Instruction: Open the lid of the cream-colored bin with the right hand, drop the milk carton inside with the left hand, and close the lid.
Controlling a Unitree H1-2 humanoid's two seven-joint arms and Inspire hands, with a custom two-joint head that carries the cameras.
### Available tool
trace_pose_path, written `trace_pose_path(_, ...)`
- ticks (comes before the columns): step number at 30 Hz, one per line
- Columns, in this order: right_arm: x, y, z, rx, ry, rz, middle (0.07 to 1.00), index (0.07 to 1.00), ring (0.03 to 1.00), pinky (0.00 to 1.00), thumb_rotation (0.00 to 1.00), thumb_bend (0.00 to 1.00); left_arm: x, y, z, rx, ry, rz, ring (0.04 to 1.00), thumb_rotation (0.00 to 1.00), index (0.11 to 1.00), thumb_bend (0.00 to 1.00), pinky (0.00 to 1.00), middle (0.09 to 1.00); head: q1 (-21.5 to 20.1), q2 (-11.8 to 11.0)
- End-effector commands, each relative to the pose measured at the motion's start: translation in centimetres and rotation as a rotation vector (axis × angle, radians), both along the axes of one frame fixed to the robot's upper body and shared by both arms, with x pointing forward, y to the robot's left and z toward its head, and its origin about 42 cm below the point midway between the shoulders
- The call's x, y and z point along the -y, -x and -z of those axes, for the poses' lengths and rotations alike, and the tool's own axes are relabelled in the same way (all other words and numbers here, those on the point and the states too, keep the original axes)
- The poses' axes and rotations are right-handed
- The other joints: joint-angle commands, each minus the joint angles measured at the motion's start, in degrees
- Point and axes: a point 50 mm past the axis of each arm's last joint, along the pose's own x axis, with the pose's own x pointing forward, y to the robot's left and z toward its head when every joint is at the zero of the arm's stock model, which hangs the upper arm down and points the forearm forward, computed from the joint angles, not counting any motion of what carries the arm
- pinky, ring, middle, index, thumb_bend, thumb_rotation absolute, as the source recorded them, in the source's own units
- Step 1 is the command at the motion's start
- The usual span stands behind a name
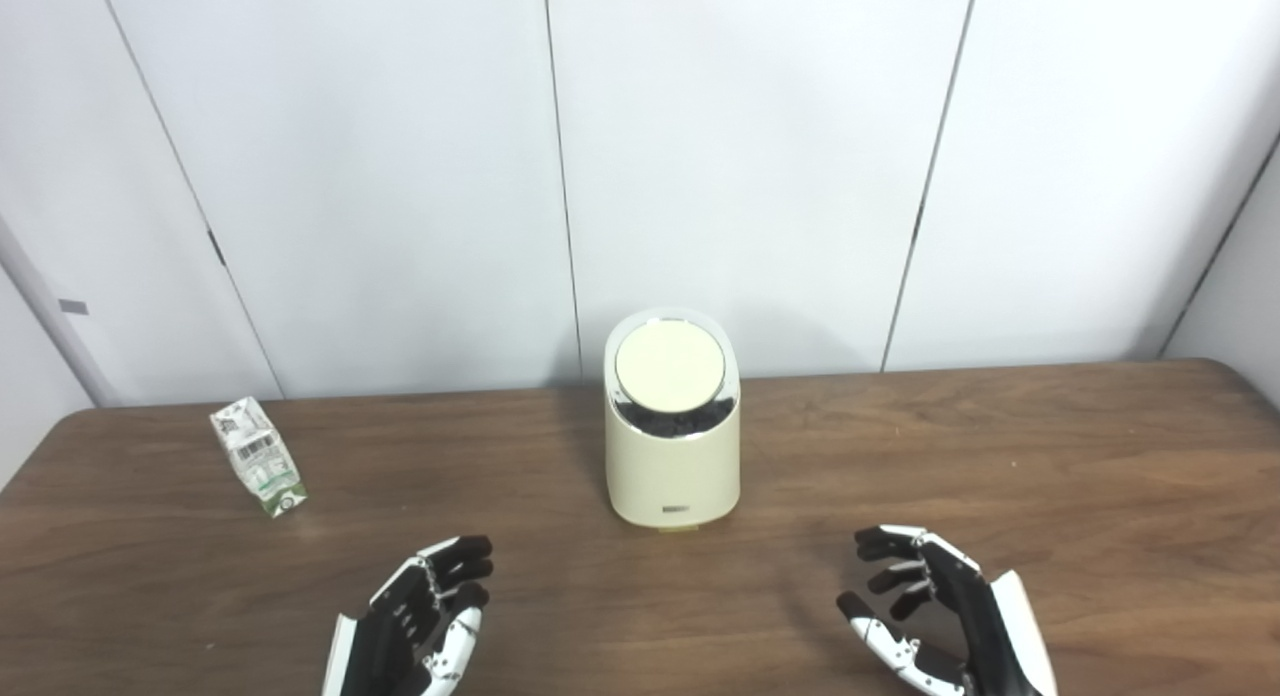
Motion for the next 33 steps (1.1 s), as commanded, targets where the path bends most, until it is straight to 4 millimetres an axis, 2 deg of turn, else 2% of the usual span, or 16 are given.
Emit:
trace_pose_path(1,-0.2,-0.2,-1.6,0.074,0.001,-0.012,0.655,0.656,0.545,0.38,0.27,0.28,0.1,-0.5,-1.7,0.082,-0.007,0.008,0.736,0.29,0.729,0.23,0.66,0.754,0.0,0.0)
trace_pose_path(7,-0.2,-0.2,-1.6,0.076,-0.001,-0.015,0.651,0.653,0.562,0.4,0.28,0.28,0.1,-0.4,-1.8,0.08,-0.007,0.012,0.741,0.28,0.733,0.23,0.67,0.758,0.0,0.0)
trace_pose_path(13,-0.2,-0.2,-1.6,0.072,0.005,-0.011,0.655,0.659,0.533,0.36,0.29,0.27,0.1,-0.4,-1.7,0.08,-0.009,0.011,0.737,0.27,0.731,0.23,0.66,0.755,-0.1,0.1)
trace_pose_path(17,0.1,-0.4,-1.5,0.081,-0.011,-0.009,0.67,0.652,0.579,0.41,0.28,0.28,0.3,-0.6,-1.5,0.079,-0.005,0.01,0.737,0.27,0.73,0.23,0.66,0.755,0.5,-0.4)
trace_pose_path(20,0.1,-0.5,-2.0,0.12,-0.1,0.0,0.669,0.641,0.627,0.5,0.31,0.29,0.5,-0.7,-1.4,0.077,-0.006,0.007,0.74,0.27,0.731,0.23,0.66,0.756,0.7,-0.5)
trace_pose_path(22,0.0,-0.6,-2.8,0.154,-0.199,0.0,0.679,0.655,0.661,0.57,0.31,0.27,0.5,-0.7,-1.4,0.076,-0.01,-0.003,0.736,0.27,0.728,0.24,0.67,0.752,0.7,-0.5)
trace_pose_path(24,0.0,-0.7,-3.7,0.193,-0.241,-0.001,0.68,0.659,0.661,0.57,0.3,0.27,0.5,-0.8,-1.4,0.079,-0.012,-0.008,0.73,0.27,0.726,0.24,0.66,0.75,0.5,-0.7)
trace_pose_path(26,0.1,-1.4,-5.8,0.232,-0.216,-0.02,0.681,0.662,0.658,0.57,0.32,0.27,0.5,-0.9,-1.1,0.082,-0.01,-0.005,0.729,0.27,0.726,0.23,0.66,0.75,0.1,-1.0)
trace_pose_path(29,0.2,-2.4,-9.0,0.262,-0.214,-0.07,0.716,0.694,0.695,0.6,0.43,0.35,0.6,-1.0,-0.9,0.075,-0.003,-0.002,0.733,0.27,0.731,0.23,0.66,0.755,-0.1,-1.2)
trace_pose_path(33,0.1,-4.3,-13.3,0.33,-0.182,-0.121,0.771,0.753,0.75,0.65,0.48,0.44,0.8,-1.3,-0.7,0.075,-0.009,0.002,0.737,0.25,0.733,0.22,0.66,0.759,-0.3,-1.5)
